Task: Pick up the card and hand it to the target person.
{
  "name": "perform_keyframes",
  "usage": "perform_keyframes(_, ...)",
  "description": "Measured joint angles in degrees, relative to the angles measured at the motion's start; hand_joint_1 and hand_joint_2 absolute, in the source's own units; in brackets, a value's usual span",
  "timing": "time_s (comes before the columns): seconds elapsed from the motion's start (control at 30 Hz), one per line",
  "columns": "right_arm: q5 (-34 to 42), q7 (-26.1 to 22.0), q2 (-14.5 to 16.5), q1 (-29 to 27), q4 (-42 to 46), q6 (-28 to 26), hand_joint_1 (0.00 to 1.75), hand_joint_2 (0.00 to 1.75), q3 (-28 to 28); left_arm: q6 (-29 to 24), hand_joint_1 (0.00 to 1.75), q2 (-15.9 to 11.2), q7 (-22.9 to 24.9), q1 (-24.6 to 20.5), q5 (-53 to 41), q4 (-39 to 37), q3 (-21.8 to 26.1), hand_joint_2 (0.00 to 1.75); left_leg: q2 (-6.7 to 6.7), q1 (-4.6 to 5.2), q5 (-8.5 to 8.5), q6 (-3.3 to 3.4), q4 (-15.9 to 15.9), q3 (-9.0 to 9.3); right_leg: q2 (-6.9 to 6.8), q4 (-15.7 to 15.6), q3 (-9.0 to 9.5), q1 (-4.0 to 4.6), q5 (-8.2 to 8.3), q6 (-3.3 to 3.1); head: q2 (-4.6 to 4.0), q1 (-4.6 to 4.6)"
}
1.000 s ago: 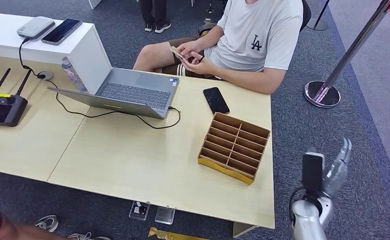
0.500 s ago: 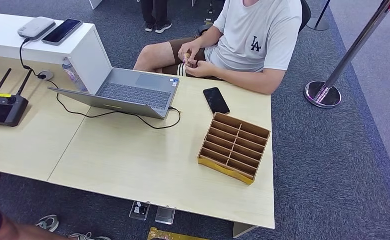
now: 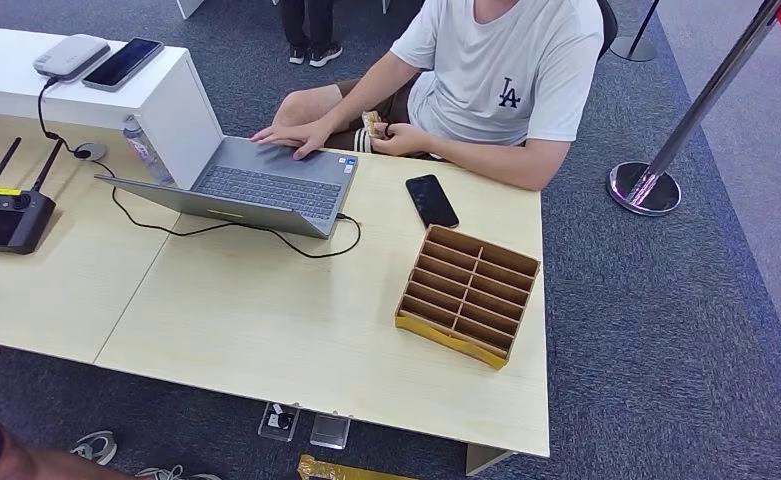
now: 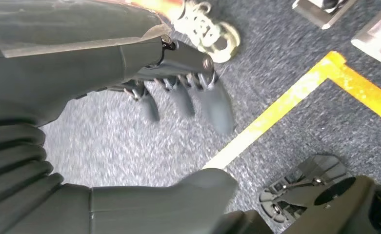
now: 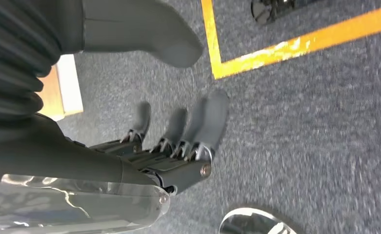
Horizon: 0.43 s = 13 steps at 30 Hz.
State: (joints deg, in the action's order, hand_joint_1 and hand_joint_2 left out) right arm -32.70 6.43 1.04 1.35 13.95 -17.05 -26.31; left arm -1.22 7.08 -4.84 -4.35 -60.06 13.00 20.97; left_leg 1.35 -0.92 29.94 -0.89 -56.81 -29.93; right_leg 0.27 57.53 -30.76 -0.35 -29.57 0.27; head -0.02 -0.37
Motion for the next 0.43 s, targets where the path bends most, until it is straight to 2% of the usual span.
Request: perform_keyframes(0.43, 11.82, -2.28, -0.09, -3.37, 1.93, 6.11, 0.00, 0.00, 8.84, 0.33, 0.00, -2.25, 1.57, 4.60, 21.72, 2.93, -6.81, 0.00, 0.00, 0.00, 0.00, 0.00, 0.01, 0.00, 0.01, 0.00, 0.01, 0.00, -0.01, 0.00, 0.00, 0.00)
